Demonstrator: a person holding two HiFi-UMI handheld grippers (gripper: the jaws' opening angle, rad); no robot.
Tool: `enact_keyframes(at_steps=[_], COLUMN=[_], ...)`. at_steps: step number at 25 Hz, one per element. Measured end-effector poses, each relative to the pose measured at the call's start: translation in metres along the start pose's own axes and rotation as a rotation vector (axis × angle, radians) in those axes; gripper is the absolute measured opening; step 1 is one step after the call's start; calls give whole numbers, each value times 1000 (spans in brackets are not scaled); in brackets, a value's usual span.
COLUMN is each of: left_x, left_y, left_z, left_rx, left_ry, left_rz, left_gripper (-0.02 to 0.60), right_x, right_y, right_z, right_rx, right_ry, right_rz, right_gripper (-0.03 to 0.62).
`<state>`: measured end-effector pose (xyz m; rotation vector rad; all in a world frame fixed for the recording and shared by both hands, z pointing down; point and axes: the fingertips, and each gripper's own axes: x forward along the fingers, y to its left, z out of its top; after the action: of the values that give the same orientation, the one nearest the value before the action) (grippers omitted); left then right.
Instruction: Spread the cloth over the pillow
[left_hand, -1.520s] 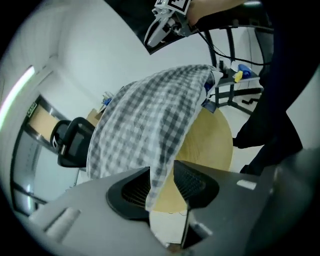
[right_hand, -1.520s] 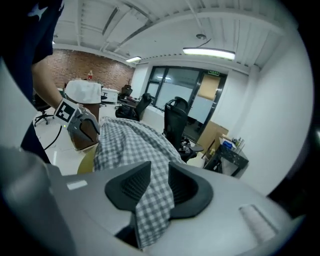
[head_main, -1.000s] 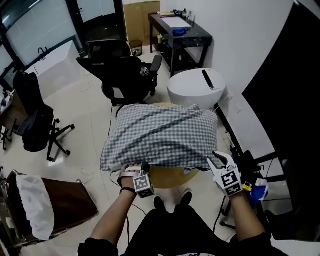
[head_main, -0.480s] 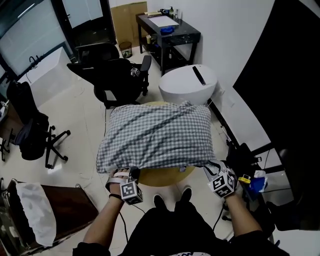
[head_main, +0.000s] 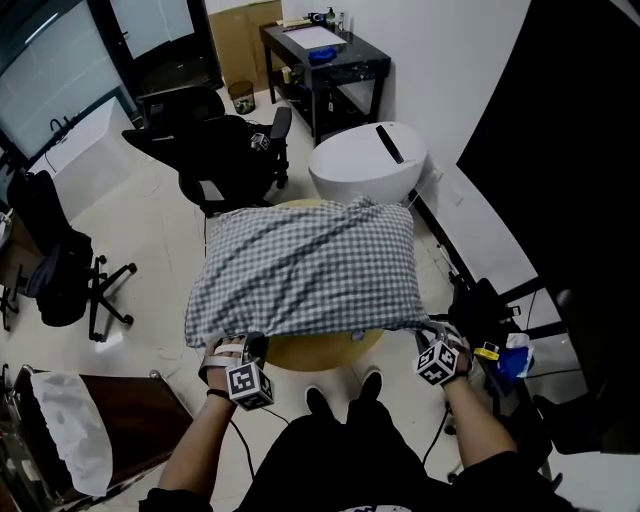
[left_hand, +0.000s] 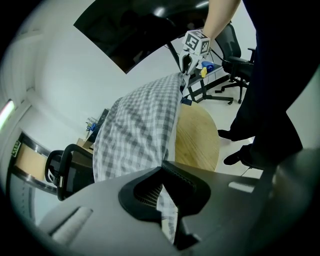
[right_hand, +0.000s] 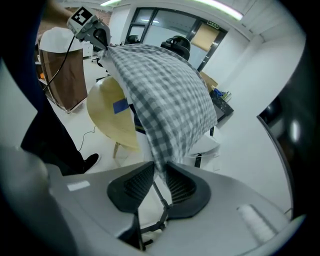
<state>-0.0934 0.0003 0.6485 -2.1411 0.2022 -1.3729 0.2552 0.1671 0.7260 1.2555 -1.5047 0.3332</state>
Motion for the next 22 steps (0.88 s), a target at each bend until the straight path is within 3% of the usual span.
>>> enact_keyframes(at_steps=[4,11,15,18,22], left_x=[-4,-25,-36,-38,-31], left_y=[3,6,5,-2,-26], left_z=[1,-3,-9,-8,-6], left_rx=[3,-3,-3,12,39], left_ry=[-2,-37,-49,-69,-78], left_rz=[2,-54,-85,-130,-210], left_gripper=[2,1,1,1,1], right_x=[-2,-52,-81,-91,-86], right_y=[2,5,4,10,19], right_z=[1,11,18,12,-10], right_rx=[-20,-16,-91,-173,-191], right_ry=[-8,-59,-78,-47,-2], right_rz=[-2,-17,-39,-35,-19], right_gripper=[16,11,12,11,12])
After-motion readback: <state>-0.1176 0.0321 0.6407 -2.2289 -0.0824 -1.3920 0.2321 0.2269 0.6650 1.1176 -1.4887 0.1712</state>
